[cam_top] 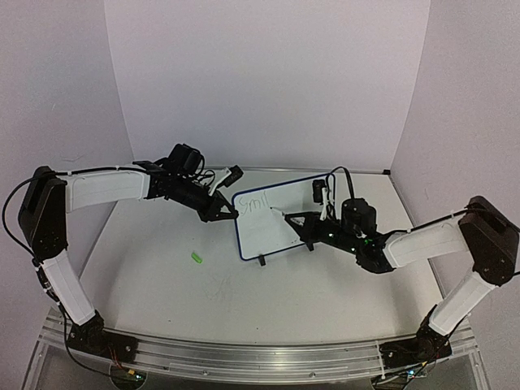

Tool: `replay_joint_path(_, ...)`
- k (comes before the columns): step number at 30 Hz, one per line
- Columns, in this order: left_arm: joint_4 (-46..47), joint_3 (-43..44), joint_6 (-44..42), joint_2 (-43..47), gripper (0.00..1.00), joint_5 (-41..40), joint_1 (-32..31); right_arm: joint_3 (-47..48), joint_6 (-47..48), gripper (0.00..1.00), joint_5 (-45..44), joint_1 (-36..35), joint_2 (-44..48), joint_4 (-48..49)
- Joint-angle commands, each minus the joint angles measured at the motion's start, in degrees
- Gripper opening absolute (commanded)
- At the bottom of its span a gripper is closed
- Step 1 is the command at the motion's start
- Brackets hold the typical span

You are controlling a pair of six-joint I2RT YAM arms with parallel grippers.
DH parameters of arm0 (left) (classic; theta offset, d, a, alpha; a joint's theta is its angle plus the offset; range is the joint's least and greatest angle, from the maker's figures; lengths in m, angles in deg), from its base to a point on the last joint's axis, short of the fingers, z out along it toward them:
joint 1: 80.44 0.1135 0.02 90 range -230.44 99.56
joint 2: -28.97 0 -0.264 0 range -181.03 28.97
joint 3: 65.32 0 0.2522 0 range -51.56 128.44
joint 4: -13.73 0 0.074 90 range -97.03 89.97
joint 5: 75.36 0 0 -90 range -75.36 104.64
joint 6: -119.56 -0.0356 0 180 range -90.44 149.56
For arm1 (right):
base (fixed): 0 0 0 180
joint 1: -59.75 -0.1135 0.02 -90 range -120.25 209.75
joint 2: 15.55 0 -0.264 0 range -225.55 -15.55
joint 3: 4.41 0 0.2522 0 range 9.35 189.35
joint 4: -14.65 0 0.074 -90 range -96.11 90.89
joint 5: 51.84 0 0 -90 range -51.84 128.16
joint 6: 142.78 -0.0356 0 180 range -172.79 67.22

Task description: Write a sentence on the whiteboard

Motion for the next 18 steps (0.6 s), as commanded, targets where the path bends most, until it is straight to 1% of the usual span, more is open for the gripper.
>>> replay_joint_path(1, -3.69, 0.58, -1.84, -0.42, 0.0, -2.77, -0.55, -0.09, -0.2, 0.0, 0.22, 0.18, 3.92, 1.8)
replay_joint_path(10, -3.72, 0.49, -1.86, -0.22, 0.0, -3.01, -0.55, 3.48, 0.41, 0.0, 0.41, 0.18, 0.31, 2.04)
replay_joint_path(18, -3.77, 0.5, -1.93, -0.21, 0.0, -3.0, -0.57, 4.07, 0.49, 0.0, -1.02, 0.18, -1.11, 2.06)
